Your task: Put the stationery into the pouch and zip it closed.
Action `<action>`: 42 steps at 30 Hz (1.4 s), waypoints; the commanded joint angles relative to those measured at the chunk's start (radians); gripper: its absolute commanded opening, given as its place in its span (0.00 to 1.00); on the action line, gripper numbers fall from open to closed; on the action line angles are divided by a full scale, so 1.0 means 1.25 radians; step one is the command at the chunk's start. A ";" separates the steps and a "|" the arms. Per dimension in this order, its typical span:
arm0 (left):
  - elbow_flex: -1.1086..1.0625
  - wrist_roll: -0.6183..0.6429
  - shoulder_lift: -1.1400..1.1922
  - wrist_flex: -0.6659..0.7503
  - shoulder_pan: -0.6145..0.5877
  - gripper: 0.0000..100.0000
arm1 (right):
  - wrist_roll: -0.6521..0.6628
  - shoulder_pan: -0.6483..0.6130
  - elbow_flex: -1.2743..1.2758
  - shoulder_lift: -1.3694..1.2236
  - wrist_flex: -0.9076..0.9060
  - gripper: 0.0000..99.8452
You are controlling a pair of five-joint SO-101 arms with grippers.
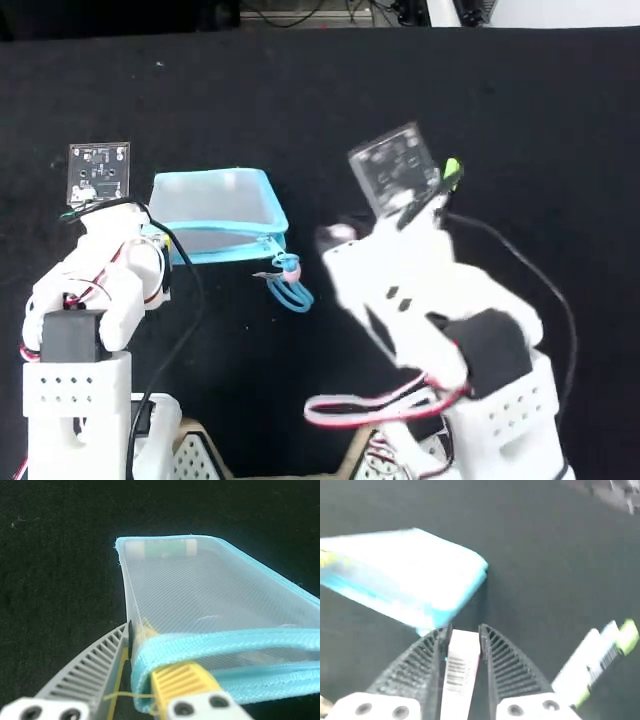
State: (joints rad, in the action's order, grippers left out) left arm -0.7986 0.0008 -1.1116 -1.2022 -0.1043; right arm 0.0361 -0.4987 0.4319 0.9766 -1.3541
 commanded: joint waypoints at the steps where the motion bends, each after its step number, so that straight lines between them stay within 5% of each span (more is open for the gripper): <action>1: 0.013 0.004 -0.009 0.000 0.009 0.03 | -0.004 -0.102 -0.024 0.031 0.118 0.01; 14: 0.013 0.004 -0.009 0.000 0.009 0.03 | -0.002 -0.172 0.278 0.112 0.621 0.01; 31: 0.013 0.004 -0.009 0.001 0.009 0.03 | -0.002 -0.172 0.478 0.197 0.872 0.01; 42: 0.013 0.004 -0.009 0.000 0.009 0.03 | -0.002 -0.174 0.494 0.197 0.887 0.01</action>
State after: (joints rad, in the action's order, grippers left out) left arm -0.7986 0.0008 -1.1116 -1.2022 -0.1043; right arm 0.0345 -0.6997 1.0564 1.1991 -0.2754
